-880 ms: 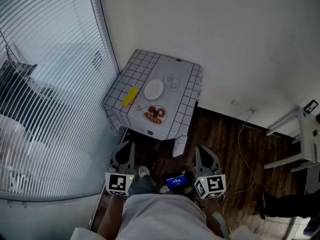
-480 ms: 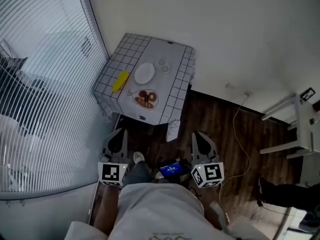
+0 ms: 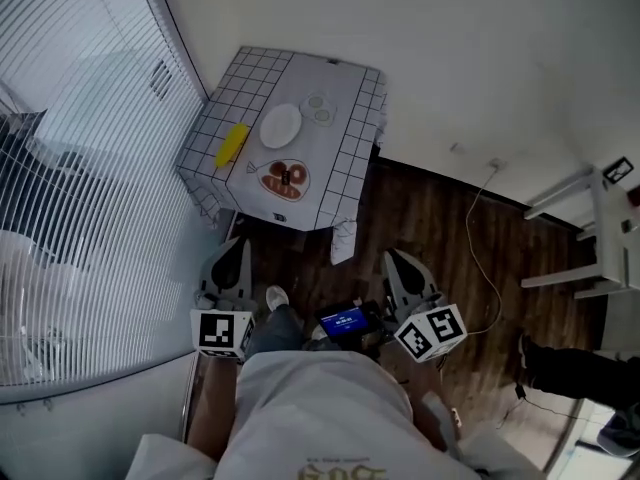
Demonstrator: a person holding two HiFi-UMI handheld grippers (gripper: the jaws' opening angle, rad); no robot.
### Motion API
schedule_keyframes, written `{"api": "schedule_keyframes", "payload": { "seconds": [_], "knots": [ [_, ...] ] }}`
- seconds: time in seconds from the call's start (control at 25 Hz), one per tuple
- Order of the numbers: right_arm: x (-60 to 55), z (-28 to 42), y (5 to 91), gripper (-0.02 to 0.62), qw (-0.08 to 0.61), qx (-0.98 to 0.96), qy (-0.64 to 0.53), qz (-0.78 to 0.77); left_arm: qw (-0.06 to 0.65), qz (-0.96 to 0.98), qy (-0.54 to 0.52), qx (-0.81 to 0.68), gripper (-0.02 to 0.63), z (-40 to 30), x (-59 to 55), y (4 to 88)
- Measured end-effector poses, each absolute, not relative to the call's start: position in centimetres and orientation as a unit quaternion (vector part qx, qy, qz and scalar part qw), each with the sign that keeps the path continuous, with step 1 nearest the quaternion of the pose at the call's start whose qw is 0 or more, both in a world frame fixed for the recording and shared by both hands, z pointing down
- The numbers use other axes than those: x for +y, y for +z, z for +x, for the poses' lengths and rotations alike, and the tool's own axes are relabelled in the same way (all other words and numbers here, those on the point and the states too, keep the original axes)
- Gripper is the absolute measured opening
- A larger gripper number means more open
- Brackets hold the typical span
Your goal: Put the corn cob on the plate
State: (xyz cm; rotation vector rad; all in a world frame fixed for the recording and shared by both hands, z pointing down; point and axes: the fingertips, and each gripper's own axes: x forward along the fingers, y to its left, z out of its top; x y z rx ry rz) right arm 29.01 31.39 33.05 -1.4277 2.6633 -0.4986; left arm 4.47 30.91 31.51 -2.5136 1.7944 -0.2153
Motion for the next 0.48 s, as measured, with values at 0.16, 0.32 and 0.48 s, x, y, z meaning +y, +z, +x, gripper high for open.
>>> {"api": "schedule_keyframes", "payload": {
  "seconds": [0.16,0.32,0.48],
  "knots": [
    [30.7,29.5,32.8,0.006,0.098,0.868,-0.201,-0.444,0.009,-0.811,-0.052,0.583,0.008,4.3,30.4,31.4],
    [29.6,29.0,33.5,0.006,0.062,0.872,-0.182,-0.450,0.006,-0.814,-0.052,0.579,0.008,4.6,29.6,31.6],
    [28.2,28.5,33.5,0.006,0.058,0.873,-0.183,-0.449,0.000,-0.814,-0.050,0.579,0.008,4.4,28.3,31.8]
  ]
}}
